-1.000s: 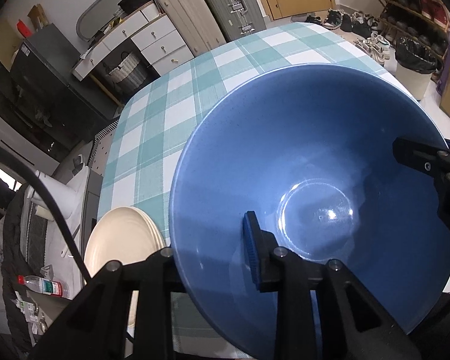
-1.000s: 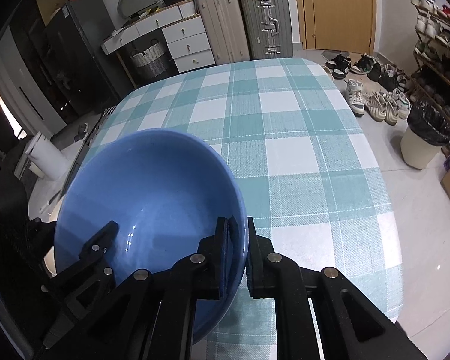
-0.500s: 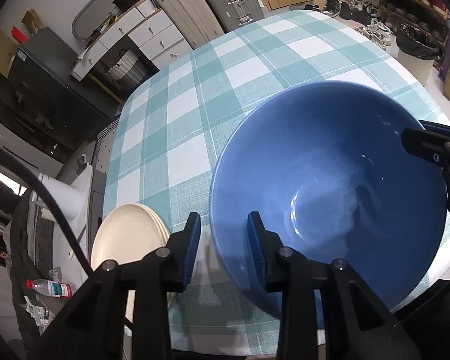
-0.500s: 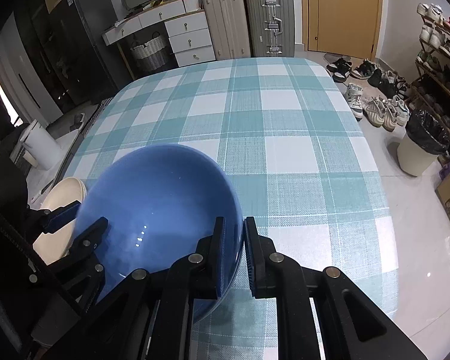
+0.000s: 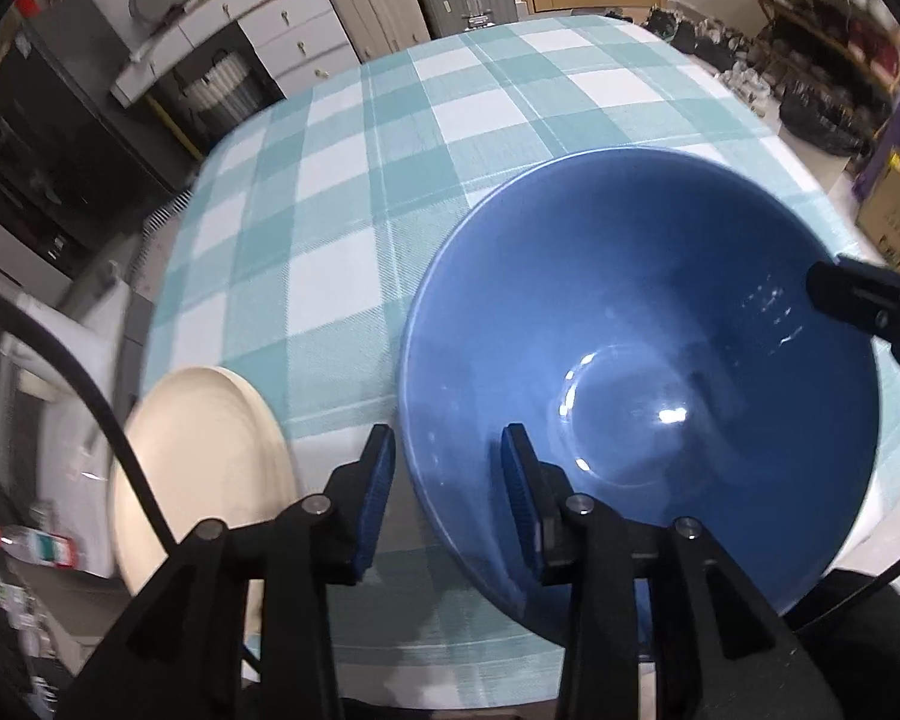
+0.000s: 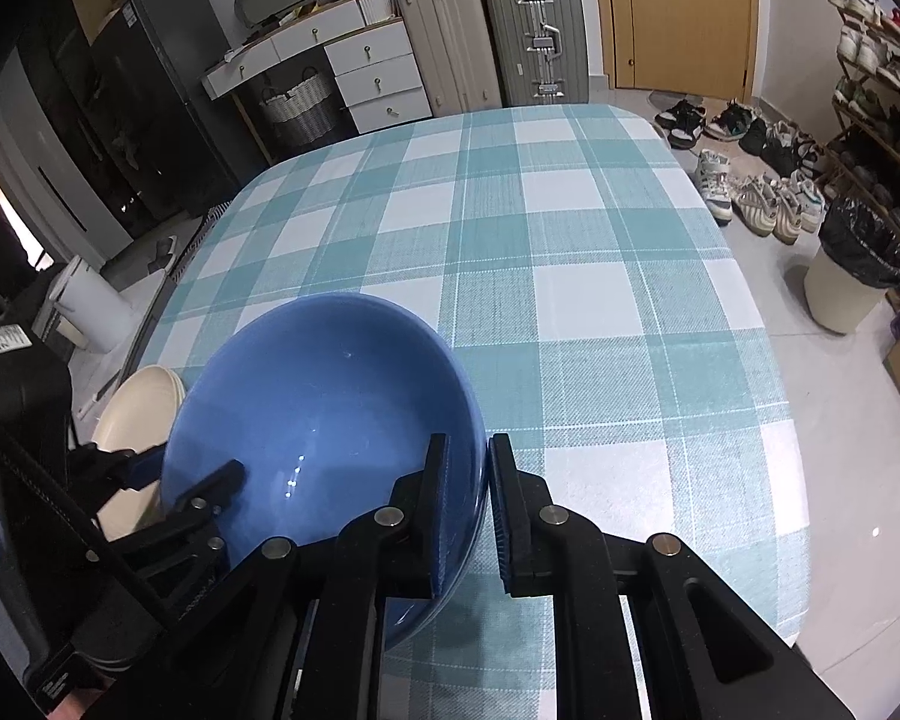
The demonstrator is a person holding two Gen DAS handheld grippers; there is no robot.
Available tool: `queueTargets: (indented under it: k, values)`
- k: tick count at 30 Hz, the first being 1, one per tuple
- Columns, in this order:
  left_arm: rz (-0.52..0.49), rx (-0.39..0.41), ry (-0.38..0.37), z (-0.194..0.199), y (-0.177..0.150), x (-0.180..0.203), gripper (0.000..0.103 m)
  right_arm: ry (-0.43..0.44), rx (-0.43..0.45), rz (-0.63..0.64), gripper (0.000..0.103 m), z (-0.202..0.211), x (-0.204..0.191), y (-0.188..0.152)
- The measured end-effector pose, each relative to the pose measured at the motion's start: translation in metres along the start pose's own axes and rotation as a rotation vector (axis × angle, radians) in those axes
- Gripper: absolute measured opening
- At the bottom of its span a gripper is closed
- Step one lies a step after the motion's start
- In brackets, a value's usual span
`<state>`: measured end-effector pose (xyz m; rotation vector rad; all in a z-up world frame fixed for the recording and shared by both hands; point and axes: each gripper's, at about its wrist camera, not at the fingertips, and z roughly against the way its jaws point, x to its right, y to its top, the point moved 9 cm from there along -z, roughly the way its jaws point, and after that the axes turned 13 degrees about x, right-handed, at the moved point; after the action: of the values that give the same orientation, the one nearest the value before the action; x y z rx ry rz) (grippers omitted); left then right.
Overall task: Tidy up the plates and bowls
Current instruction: 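Lower the blue bowl into the nested bowls and open both grippers, then withdraw both grippers from the three nested blue bowls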
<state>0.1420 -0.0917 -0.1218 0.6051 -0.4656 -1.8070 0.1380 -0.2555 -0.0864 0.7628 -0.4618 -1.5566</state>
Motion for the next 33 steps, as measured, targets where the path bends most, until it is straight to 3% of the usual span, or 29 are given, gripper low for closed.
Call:
queueTargets:
  k: [9, 14, 16, 18, 21, 24, 29, 33]
  values:
    - [0.116, 0.068, -0.099, 0.008, 0.003, -0.007, 0.046, 0.004, 0.119, 0.033, 0.054, 0.024, -0.008, 0.007]
    - [0.185, 0.174, -0.153, 0.025, 0.005, -0.012, 0.067, 0.014, 0.177, 0.028, 0.066, 0.036, -0.012, 0.005]
    - [0.182, 0.231, -0.162, 0.035, 0.008, -0.012, 0.082, 0.003, 0.203, 0.039, 0.069, 0.040, -0.013, 0.005]
    - [0.168, 0.304, -0.165, 0.048, 0.011, -0.012, 0.083, -0.006, 0.247, 0.054, 0.076, 0.046, -0.014, 0.007]
    - [0.162, 0.367, -0.199, 0.060, 0.014, -0.010, 0.096, -0.022, 0.363, 0.072, 0.093, 0.064, -0.016, 0.011]
    - [0.164, 0.443, -0.223, 0.070, 0.018, -0.010, 0.099, -0.003, 0.456, 0.076, 0.102, 0.080, -0.023, 0.012]
    - [0.189, 0.482, -0.269, 0.071, 0.021, -0.010, 0.100, 0.027, 0.559, 0.078, 0.102, 0.091, -0.025, 0.005]
    - [0.252, 0.452, -0.301, 0.060, 0.018, -0.013, 0.100, 0.058, 0.542, 0.041, 0.102, 0.090, -0.019, 0.005]
